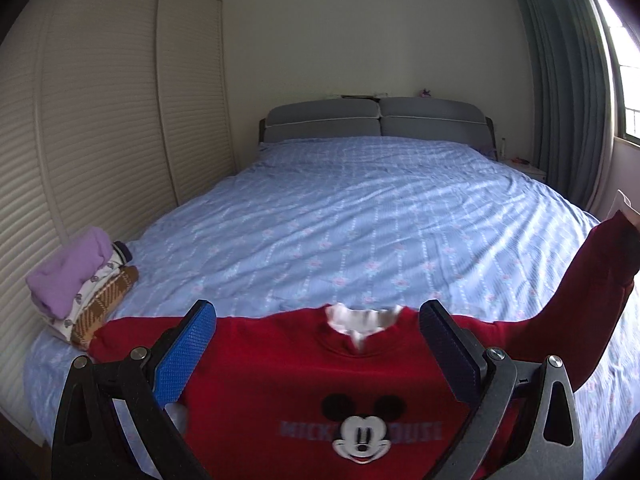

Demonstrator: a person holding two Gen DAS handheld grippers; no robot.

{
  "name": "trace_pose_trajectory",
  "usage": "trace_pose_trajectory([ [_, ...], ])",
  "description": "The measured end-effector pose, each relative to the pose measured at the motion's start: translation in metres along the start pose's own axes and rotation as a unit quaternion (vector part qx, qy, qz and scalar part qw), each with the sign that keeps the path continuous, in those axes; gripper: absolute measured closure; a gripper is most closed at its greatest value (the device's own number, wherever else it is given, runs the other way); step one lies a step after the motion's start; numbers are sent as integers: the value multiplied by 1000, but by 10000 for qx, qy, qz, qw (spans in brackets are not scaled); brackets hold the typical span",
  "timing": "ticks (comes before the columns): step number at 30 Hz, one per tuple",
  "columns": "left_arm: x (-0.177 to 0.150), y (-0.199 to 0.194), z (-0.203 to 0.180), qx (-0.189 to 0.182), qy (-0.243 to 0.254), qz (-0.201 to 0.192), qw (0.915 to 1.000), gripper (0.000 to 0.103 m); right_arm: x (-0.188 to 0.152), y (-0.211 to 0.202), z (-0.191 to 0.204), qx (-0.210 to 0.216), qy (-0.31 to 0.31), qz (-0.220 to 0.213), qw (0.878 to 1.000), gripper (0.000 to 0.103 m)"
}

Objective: Fold small clothes
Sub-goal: 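Fold the held sleeve across the sweatshirt front with the right gripper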

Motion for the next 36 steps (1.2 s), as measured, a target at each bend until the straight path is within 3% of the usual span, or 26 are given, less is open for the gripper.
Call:
trace_pose_trajectory([
  [7,24,12,124,614,-317,-46,9976,0,7,13,154,578,-993,-14,9934,91],
  [11,20,22,180,915,-443,59,9948,0,-28,43,232,734,-1668,374,9825,91],
  [16,7,34,225,1145,-482,233,9920,0,-88,72,292,754,-2384,967,9634,91],
  [24,-16,48,241,1184,-422,451,9910,0,-147,81,320,987,-2678,1568,9455,89],
  [27,-22,51,235,1138,-350,494,9917,0,-150,80,325,1236,-2624,1598,9436,79],
  [28,-23,51,232,1122,-331,501,9919,0,-150,78,328,1320,-2604,1578,9433,72],
  [32,-27,50,218,1000,-258,516,9933,0,-135,56,322,1519,-2406,1294,9499,49],
  [36,-31,52,187,544,-186,584,9966,0,-116,29,281,1455,-1874,997,9663,41],
])
Point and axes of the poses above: each gripper's, at about its wrist camera, not at the fingertips, and y roughly the way its jaws point, z to its left, x to its top, the point moved 10 cm from there along y, roughly the way its jaws point, and after that the axes turned 15 degrees about -y, right-handed, at the moved point
